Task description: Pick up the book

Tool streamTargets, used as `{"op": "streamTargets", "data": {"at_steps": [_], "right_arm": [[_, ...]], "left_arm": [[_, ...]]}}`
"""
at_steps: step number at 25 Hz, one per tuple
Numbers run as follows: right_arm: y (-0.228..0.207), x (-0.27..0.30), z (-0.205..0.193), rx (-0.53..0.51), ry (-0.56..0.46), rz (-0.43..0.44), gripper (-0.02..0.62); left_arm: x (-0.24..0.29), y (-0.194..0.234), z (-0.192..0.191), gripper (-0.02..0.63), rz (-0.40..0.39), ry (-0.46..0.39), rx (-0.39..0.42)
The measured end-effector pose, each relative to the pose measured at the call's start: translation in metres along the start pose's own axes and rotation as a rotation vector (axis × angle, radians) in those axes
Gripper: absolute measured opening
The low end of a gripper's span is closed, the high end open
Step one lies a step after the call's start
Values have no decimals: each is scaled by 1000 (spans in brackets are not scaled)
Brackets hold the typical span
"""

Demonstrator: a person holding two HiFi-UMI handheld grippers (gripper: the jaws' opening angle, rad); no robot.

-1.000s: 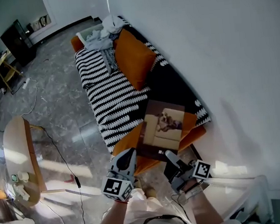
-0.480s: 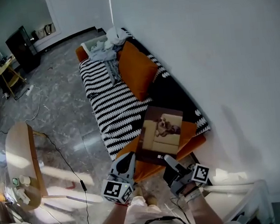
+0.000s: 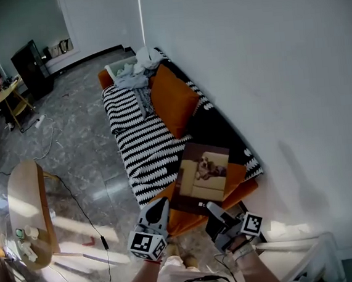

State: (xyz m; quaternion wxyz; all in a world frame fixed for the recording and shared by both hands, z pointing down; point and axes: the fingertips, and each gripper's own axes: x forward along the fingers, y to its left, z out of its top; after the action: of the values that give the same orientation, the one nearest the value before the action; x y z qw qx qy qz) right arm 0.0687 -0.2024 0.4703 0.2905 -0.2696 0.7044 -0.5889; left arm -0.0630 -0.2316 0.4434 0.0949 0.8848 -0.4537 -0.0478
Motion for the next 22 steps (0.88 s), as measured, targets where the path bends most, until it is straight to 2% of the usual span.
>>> {"op": "streamTargets", "data": {"at_steps": [22], "right_arm": [[22,11,2,28,-4,38,167]], "left_arm": [[-11,12,9,23,8,-7,31]]}}
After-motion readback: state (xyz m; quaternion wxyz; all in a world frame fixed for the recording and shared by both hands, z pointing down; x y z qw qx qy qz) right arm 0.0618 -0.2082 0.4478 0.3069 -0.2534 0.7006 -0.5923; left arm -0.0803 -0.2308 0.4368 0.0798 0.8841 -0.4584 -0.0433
